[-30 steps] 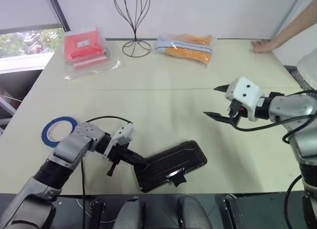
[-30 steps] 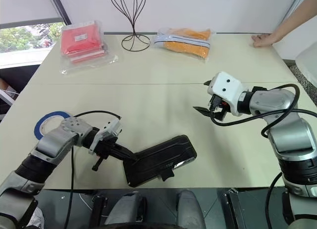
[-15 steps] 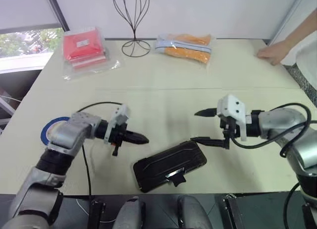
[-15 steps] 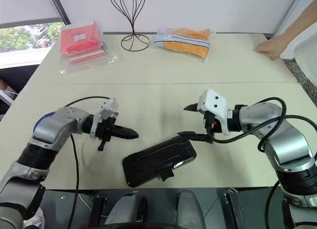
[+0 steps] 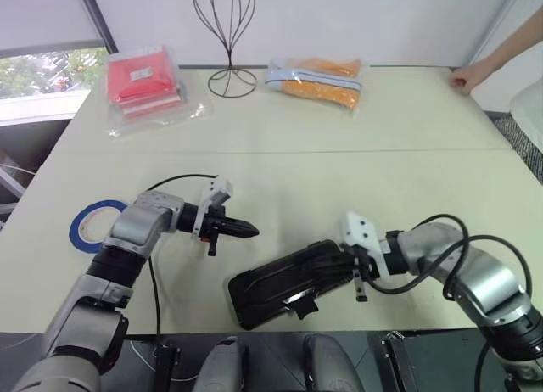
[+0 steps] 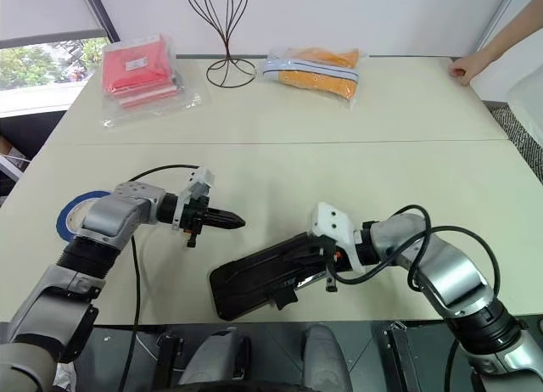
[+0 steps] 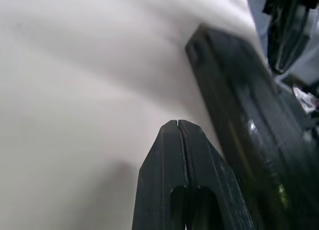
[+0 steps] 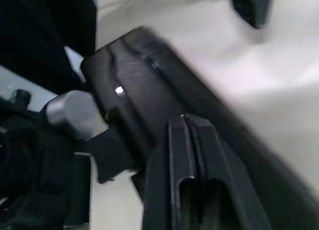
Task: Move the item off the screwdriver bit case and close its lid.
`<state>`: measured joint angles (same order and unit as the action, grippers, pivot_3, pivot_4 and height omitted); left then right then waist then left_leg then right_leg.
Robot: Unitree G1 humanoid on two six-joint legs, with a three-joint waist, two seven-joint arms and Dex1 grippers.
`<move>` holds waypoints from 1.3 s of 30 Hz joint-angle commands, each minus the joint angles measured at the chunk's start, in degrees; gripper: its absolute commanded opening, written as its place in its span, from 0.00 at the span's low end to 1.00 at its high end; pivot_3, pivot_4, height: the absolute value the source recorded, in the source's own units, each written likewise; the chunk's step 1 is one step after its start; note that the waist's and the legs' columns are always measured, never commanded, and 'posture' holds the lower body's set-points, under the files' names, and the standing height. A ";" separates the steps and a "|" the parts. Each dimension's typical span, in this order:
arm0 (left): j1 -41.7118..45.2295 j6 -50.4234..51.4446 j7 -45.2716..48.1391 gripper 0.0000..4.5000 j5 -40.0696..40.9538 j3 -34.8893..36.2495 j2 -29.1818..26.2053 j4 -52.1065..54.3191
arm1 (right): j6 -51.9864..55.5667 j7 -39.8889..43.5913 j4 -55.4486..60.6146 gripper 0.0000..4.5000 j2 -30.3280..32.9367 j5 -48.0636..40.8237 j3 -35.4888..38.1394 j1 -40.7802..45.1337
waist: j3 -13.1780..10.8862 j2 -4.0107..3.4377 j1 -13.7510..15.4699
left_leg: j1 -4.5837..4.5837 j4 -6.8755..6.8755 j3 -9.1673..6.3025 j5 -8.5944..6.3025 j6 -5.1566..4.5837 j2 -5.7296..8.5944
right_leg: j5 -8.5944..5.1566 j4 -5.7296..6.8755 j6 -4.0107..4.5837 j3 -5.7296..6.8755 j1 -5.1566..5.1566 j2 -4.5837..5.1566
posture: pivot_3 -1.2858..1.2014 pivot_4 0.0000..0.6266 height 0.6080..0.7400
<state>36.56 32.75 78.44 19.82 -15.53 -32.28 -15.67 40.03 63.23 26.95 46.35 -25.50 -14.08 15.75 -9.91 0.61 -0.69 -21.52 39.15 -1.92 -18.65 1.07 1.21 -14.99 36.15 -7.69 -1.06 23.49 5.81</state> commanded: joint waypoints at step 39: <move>2.53 -7.70 0.53 0.00 -7.00 -5.30 9.43 -4.00 | -4.08 4.74 1.93 0.01 3.98 3.06 -5.53 -4.00 | 0.03 0.04 0.10 | 0.04 0.03 -0.02 0.00 0.00 0.01 | 0.00 -0.01 0.00 0.01 -0.06 0.00 | 0.52 0.24 1.00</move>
<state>38.83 25.50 78.66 12.67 -21.18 -23.13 -20.22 36.61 68.01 28.70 50.43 -22.67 -19.67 11.70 -9.88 0.65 -0.59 -21.48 39.19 -1.94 -18.65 1.06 1.22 -14.99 36.14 -7.69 -1.06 23.43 5.81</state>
